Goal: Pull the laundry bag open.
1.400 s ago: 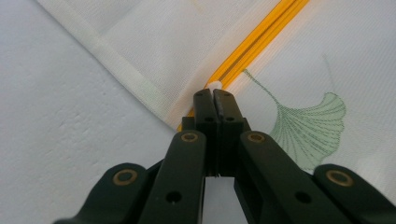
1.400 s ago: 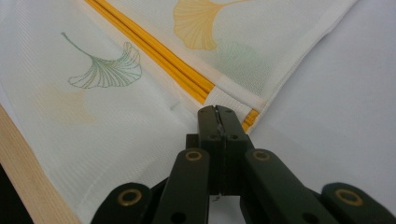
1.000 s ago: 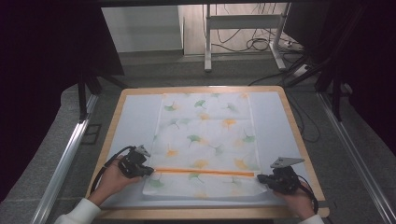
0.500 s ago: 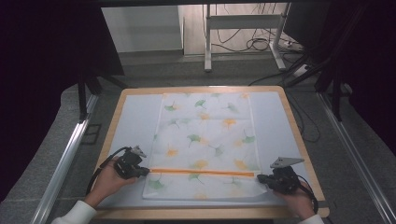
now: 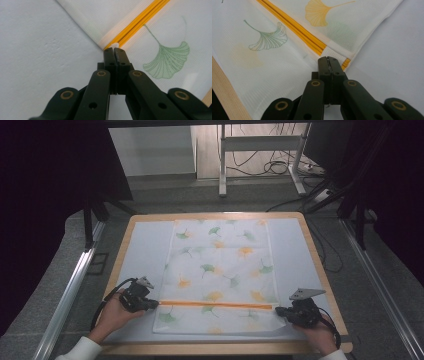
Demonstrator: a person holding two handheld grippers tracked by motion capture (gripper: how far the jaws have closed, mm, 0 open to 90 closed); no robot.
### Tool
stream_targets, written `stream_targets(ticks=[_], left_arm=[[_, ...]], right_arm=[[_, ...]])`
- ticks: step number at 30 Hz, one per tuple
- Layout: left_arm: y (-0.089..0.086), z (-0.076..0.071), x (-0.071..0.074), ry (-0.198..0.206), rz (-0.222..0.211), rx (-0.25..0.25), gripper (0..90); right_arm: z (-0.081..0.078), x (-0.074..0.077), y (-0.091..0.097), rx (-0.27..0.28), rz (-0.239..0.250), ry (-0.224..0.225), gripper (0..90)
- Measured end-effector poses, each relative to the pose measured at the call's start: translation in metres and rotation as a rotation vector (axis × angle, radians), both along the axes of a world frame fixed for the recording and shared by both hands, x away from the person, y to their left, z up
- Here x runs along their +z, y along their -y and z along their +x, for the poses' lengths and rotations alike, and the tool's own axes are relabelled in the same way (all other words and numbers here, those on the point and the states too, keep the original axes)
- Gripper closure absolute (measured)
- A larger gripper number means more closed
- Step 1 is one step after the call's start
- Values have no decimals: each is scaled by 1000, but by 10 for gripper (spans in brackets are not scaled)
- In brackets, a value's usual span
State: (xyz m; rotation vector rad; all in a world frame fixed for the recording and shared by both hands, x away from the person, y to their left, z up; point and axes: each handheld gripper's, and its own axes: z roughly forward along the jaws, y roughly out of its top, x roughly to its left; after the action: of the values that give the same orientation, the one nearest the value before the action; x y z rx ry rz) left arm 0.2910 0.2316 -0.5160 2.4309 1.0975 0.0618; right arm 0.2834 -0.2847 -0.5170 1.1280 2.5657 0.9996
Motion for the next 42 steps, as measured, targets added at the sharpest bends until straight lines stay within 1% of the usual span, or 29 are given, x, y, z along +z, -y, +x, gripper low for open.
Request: stream_targets(ticks=[4, 7, 10, 13, 16, 18, 19, 22, 24, 25, 27, 30, 32, 34, 36, 37, 39, 41, 42], left_arm=[[1, -2, -1, 14, -2, -1, 900], [1, -3, -2, 26, -22, 5, 900], [0, -3, -2, 29, -35, 9, 900], [1, -3, -2, 36, -40, 12, 900], [2, -4, 0, 51, -50, 15, 899], [2, -3, 1, 52, -57, 1, 881], [2, -4, 3, 52, -60, -6, 853], [2, -8, 9, 96, -68, -17, 711], [3, -12, 14, 141, -88, -9, 633], [3, -14, 17, 154, -104, -1, 602], [2, -16, 20, 180, -124, 13, 572], [3, -19, 24, 235, -160, 61, 528], [4, -19, 24, 257, -176, 84, 510], [7, -17, 22, 266, -197, 105, 497], [10, -13, 20, 275, -222, 125, 485], [12, -11, 18, 281, -238, 136, 482], [14, -7, 15, 311, -263, 149, 479], [16, -6, 12, 329, -253, 156, 470], [15, -6, 10, 334, -255, 163, 471]], right_arm=[[1, 0, 1, 0, 3, -3, 893], [1, 0, 1, -1, 7, -6, 893], [2, 0, 1, -1, 11, -14, 893], [3, 1, -1, 4, 3, -11, 892], [3, 1, -1, 10, -7, -6, 892], [3, 2, -1, 12, -7, -6, 891], [2, 2, -2, 11, -8, -6, 891], [0, 3, -4, 9, -15, -5, 891], [-1, 4, -5, 12, -16, 1, 891], [-2, 6, -6, 17, -14, 9, 891], [-3, 9, -8, 21, -8, 25, 891], [-2, 12, -11, 33, 8, 45, 890], [0, 13, -13, 39, 18, 61, 890], [2, 14, -15, 45, 29, 74, 886], [4, 16, -17, 56, 47, 91, 843], [5, 17, -17, 59, 56, 95, 804], [7, 18, -18, 57, 75, 106, 714], [9, 19, -18, 32, 83, 122, 567], [10, 19, -17, 15, 87, 120, 518]])
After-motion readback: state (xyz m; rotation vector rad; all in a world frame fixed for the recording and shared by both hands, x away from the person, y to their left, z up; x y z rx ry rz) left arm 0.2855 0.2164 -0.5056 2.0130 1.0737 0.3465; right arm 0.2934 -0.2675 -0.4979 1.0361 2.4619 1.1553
